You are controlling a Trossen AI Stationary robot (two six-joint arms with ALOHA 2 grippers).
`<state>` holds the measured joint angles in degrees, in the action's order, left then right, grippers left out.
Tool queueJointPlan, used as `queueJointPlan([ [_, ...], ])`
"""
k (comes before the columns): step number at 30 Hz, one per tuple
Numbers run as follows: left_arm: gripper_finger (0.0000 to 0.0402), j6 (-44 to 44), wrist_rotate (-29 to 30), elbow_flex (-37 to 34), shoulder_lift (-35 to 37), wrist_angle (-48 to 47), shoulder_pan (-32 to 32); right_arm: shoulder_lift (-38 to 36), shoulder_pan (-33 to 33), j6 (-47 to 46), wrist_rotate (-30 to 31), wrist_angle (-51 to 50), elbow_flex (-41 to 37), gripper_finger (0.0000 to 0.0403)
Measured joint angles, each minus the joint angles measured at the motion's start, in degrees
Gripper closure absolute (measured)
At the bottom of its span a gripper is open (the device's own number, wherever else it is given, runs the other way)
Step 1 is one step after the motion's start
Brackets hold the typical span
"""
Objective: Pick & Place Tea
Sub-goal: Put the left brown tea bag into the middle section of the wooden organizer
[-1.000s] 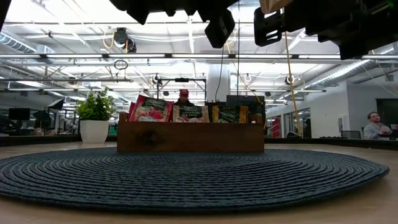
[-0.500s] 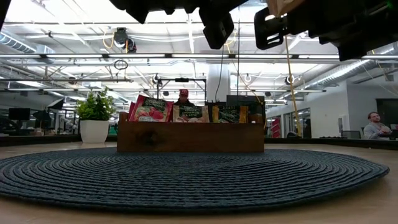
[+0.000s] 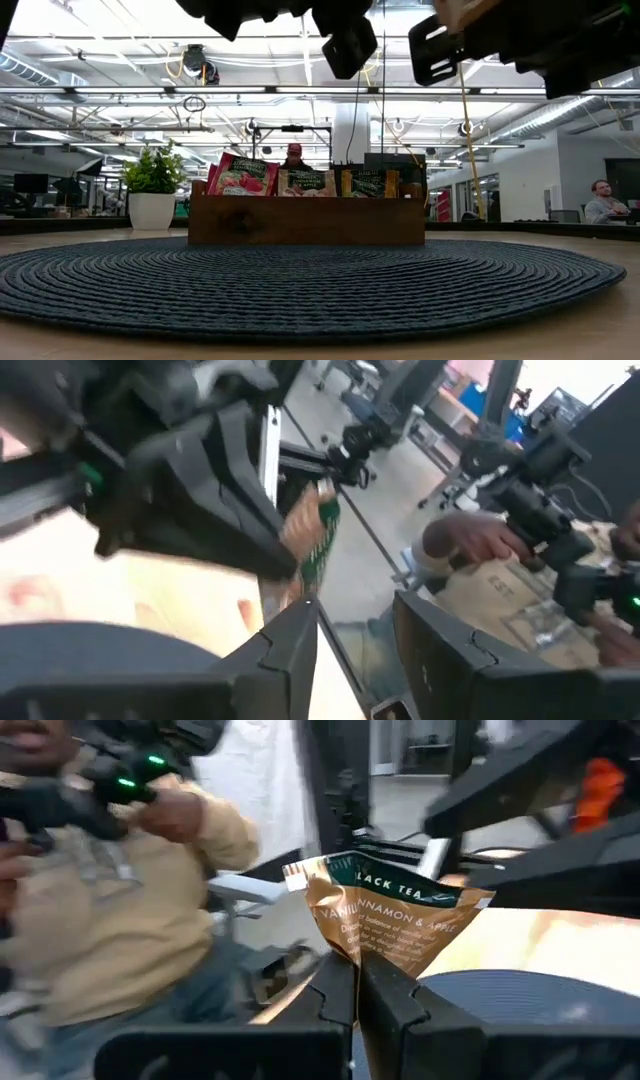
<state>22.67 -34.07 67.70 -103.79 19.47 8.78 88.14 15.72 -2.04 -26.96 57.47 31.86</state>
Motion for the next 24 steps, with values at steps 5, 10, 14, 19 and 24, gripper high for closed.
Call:
queueJointPlan([
  [5,0.0275,-3.03,1.12,0.00,0.55,0.66,-0.76,-0.09,0.07,4.17,1.80,1.46,0.00,0.0403],
  [10,0.0282,-4.92,1.56,0.00,0.57,0.45,-0.91,-0.15,-0.13,3.29,1.42,2.14,0.00,0.0403],
  [14,0.0282,-7.90,-6.29,1.96,1.36,-8.68,-3.11,-0.15,-0.13,1.55,1.26,1.36,0.00,0.0403],
  [19,0.0282,-18.49,-3.37,12.85,3.26,-37.58,-6.37,-0.15,0.42,0.63,1.22,0.46,0.00,0.0403],
  [24,0.0282,-31.67,12.32,24.54,2.69,-57.98,-4.56,-0.17,-0.39,-0.28,1.36,0.74,0.03,0.0403],
])
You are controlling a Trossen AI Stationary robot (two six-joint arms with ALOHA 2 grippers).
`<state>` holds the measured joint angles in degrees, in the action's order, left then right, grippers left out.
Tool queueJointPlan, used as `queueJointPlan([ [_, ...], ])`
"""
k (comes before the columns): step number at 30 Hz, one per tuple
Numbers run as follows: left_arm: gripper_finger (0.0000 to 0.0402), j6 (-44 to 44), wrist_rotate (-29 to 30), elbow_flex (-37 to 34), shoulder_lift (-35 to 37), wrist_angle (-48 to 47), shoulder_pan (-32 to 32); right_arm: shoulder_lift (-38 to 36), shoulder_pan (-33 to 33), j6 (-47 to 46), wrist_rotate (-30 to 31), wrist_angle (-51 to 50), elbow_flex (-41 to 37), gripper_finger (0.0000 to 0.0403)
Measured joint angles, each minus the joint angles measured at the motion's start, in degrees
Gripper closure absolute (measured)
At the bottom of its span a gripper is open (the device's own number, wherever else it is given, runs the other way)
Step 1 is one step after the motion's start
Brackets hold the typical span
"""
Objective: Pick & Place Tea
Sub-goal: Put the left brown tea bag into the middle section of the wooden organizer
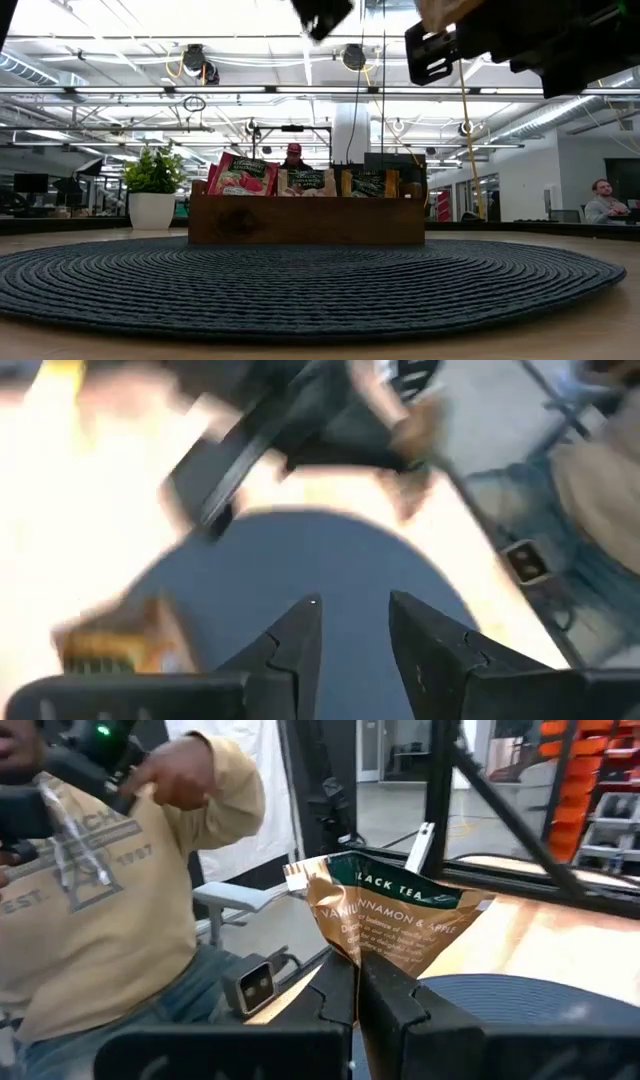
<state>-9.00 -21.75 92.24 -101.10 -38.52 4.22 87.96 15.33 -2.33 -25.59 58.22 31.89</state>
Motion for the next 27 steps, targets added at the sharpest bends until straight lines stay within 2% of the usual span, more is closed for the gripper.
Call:
queueJointPlan([
  [4,0.0282,-5.43,-4.41,2.73,0.01,-1.61,2.91,0.00,-0.39,-0.02,-0.03,0.70,0.04,0.0403],
  [9,0.0282,-6.08,-2.73,6.41,-3.03,-3.80,6.27,0.00,-0.39,0.74,-0.03,-0.20,1.12,0.0403],
  [11,0.0282,-5.93,-2.01,9.78,-6.44,-6.87,7.12,0.00,-0.39,1.30,-0.01,-1.17,1.84,0.0403],
  [14,0.0282,-6.11,2.47,16.47,-10.54,-16.45,7.90,0.33,-0.39,1.49,1.14,-4.18,2.77,0.0403],
  [17,0.0282,-7.47,2.58,22.23,-12.83,-24.18,7.98,2.25,-0.57,0.96,1.40,-4.90,3.83,0.0403],
  [20,0.0282,-11.72,2.52,24.28,-13.86,-28.85,7.65,5.07,-0.77,-0.42,-1.97,-4.56,6.44,0.0403],
  [24,0.0282,-13.23,0.81,24.57,-13.71,-28.00,7.26,9.15,-1.72,-1.36,-7.35,-7.76,11.08,0.0403],
  [27,0.0282,-13.55,-1.73,24.57,-13.70,-27.48,7.31,11.59,-3.16,-0.93,-7.53,-11.02,15.00,0.0403],
])
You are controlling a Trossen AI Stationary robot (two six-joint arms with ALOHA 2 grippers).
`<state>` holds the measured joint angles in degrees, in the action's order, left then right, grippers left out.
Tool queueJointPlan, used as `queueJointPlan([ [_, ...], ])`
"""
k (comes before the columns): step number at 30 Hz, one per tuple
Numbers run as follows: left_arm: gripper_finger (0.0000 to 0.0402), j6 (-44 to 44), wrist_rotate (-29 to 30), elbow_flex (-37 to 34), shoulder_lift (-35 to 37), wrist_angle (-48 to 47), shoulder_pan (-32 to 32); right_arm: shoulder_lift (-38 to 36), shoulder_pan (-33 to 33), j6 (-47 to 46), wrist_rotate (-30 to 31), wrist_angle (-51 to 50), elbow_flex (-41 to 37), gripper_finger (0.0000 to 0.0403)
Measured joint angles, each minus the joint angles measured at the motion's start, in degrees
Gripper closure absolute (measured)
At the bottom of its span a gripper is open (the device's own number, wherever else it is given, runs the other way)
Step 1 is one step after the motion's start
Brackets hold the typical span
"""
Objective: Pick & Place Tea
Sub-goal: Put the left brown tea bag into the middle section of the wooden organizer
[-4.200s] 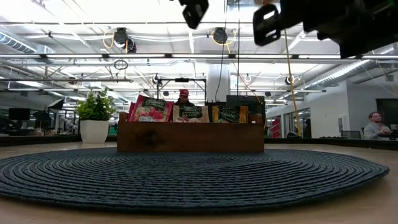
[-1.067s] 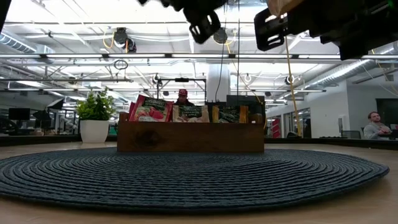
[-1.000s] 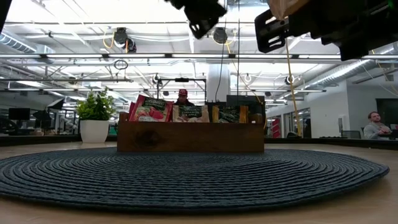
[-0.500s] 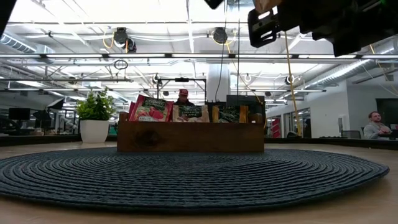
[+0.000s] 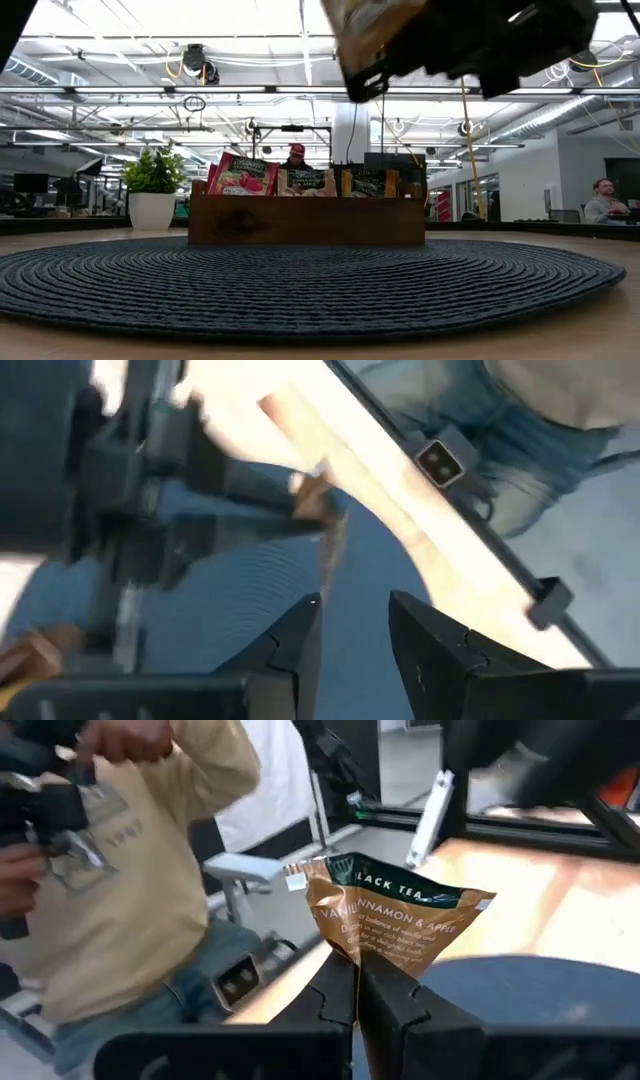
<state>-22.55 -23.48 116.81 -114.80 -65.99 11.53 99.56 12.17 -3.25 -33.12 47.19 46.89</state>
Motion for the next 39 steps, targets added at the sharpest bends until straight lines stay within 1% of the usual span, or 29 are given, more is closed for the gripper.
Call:
queueJointPlan([
  [4,0.0282,2.33,-1.47,-0.02,0.00,-2.04,0.08,1.78,-1.02,3.21,-1.20,-0.97,1.50,0.0403],
  [7,0.0282,2.63,-7.71,-0.02,0.00,-1.23,0.43,1.37,-1.77,8.15,0.78,-0.64,1.49,0.0402],
  [9,0.0282,1.54,-9.03,-0.02,0.00,-0.18,0.99,1.10,-2.20,11.34,1.90,-0.95,1.32,0.0401],
  [13,0.0282,1.21,-9.20,-0.02,0.00,0.76,1.30,1.10,-1.97,17.69,5.94,-0.67,1.30,0.0402],
  [16,0.0282,1.09,-7.76,-0.02,0.01,0.65,1.24,1.08,-1.74,19.76,8.15,-0.67,1.30,0.0401],
  [19,0.0282,0.47,-7.13,-0.13,1.55,0.11,0.84,1.08,-0.95,22.78,11.19,-2.27,1.28,0.0402],
  [21,0.0282,-0.98,-7.05,-0.13,3.73,0.73,0.46,0.84,0.00,24.80,14.67,-3.19,1.23,0.0402],
  [23,0.0282,-2.04,-7.43,-0.92,5.62,4.66,-0.16,-0.59,0.94,26.65,19.31,-3.65,0.85,0.0402],
  [26,0.0282,-2.62,-6.62,-5.14,8.51,11.98,-1.10,-3.43,1.47,29.67,25.27,-2.37,0.12,0.0402],
  [29,0.0282,-2.07,-5.87,-12.24,11.87,21.10,-3.07,-6.20,1.86,32.42,27.59,-2.44,-0.21,0.0402],
  [31,0.0282,-0.64,-8.16,-17.52,14.33,29.86,-4.84,-7.43,1.83,32.81,29.41,-3.81,-0.08,0.0402],
  [33,0.0282,-0.12,-10.73,-22.33,16.96,34.56,-6.45,-7.59,0.96,32.64,29.86,-6.03,0.16,0.0402],
  [34,0.0282,0.17,-13.34,-24.17,17.75,36.34,-7.14,-7.57,0.52,31.90,30.07,-7.56,0.45,0.0402],
  [36,0.0282,0.11,-15.93,-27.51,19.18,38.65,-8.11,-7.53,-0.25,30.32,30.21,-10.62,0.61,0.0402],
  [39,0.0282,-0.48,-18.27,-29.98,19.94,39.38,-9.59,-7.51,-2.00,26.79,29.72,-13.97,1.07,0.0401],
])
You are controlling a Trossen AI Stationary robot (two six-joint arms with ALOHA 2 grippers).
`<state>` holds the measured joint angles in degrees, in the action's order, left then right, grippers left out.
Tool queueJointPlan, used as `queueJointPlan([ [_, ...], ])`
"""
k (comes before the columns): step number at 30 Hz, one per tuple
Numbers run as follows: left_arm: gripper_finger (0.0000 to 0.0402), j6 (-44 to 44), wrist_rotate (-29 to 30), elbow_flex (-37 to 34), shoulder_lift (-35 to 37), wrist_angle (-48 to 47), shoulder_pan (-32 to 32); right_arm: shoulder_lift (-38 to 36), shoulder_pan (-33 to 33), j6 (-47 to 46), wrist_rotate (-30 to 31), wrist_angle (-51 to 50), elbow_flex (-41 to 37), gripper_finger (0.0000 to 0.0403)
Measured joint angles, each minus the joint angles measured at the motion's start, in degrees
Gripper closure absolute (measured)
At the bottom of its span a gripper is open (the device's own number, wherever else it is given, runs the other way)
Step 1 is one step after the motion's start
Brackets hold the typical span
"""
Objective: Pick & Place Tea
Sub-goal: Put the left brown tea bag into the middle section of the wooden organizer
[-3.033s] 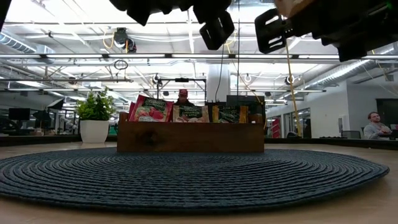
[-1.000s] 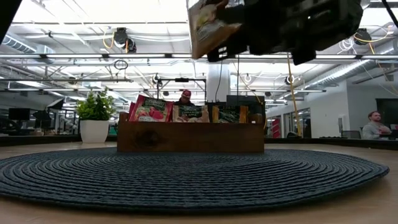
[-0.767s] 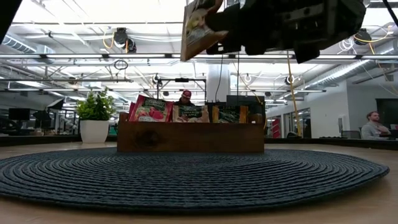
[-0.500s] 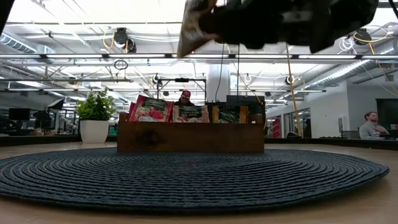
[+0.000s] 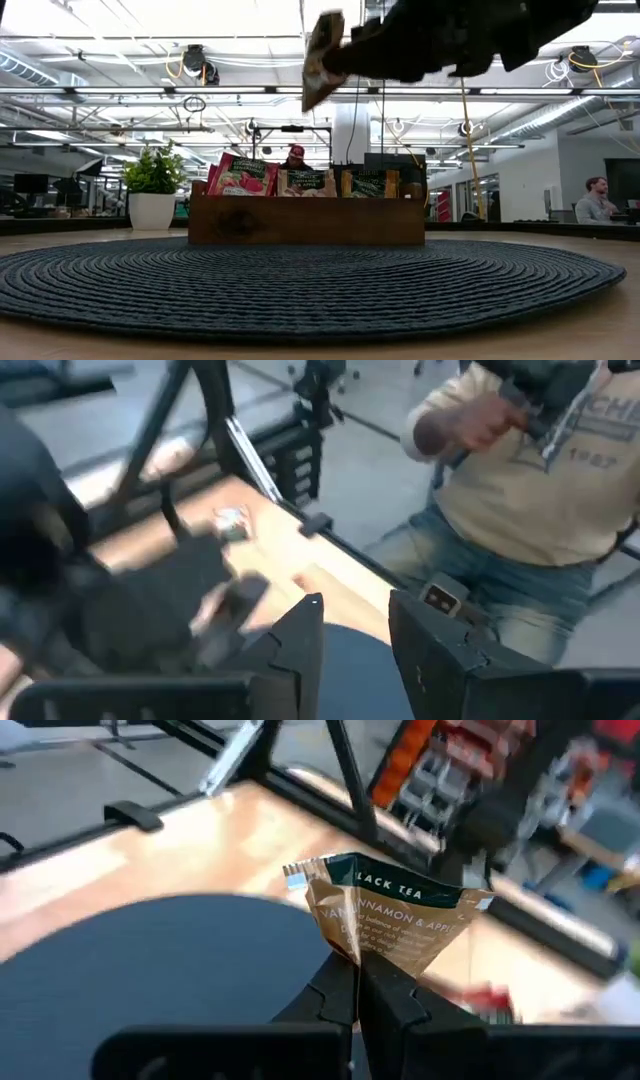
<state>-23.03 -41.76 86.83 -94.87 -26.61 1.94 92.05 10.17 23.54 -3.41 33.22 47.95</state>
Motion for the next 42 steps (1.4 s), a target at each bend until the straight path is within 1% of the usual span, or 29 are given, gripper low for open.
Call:
queueJointPlan([
  [3,0.0282,-0.76,-2.71,0.33,1.10,0.51,-1.07,-0.02,-3.19,-3.84,0.47,-2.14,0.00,0.0400],
  [5,0.0282,-0.68,-2.92,0.76,1.43,2.16,-1.36,0.05,-5.20,-7.13,0.66,-2.40,-0.05,0.0400],
  [7,0.0282,-0.59,-3.03,0.64,1.42,1.16,-1.70,-0.03,-6.70,-9.95,0.41,-2.26,-0.05,0.0400],
  [10,0.0282,-0.25,-2.04,0.56,1.13,0.15,-2.44,-0.04,-8.68,-12.22,0.32,-2.32,-0.03,0.0399],
  [12,0.0282,-0.90,0.37,0.58,1.30,-0.85,-2.63,-0.02,-9.24,-12.13,0.47,-2.13,-0.03,0.0399],
  [15,0.0282,-1.35,3.05,0.57,1.26,-2.82,-3.02,-0.02,-8.70,-11.95,-0.29,-0.38,-0.03,0.0399],
  [17,0.0282,-0.58,3.56,0.56,1.22,-3.66,-3.46,-0.02,-8.43,-11.26,-2.53,1.28,-0.03,0.0399],
  [23,0.0282,1.59,3.73,-0.63,0.63,-3.79,-1.83,-0.02,-9.43,-10.49,-4.32,5.72,0.09,0.0399],
  [28,0.0282,2.01,6.88,-2.52,0.69,-3.90,-0.68,-0.02,-9.81,-11.48,-7.27,4.31,1.41,0.0399],
  [31,0.0282,2.79,7.67,-2.46,1.00,-7.46,-0.68,-0.02,-9.03,-11.62,-8.05,2.85,1.61,0.0399],
  [33,0.0282,3.23,10.03,-2.41,1.11,-11.37,-0.68,-0.12,-8.28,-12.28,-8.92,2.13,1.61,0.0399],
  [35,0.0282,3.55,11.88,-2.46,0.89,-13.22,-0.78,-0.31,-7.57,-13.51,-8.93,1.86,1.61,0.0399],
  [42,0.0282,-0.97,10.97,-2.52,1.40,-15.53,-0.08,-4.08,-5.32,-13.71,-12.95,0.45,1.70,0.0399],
])
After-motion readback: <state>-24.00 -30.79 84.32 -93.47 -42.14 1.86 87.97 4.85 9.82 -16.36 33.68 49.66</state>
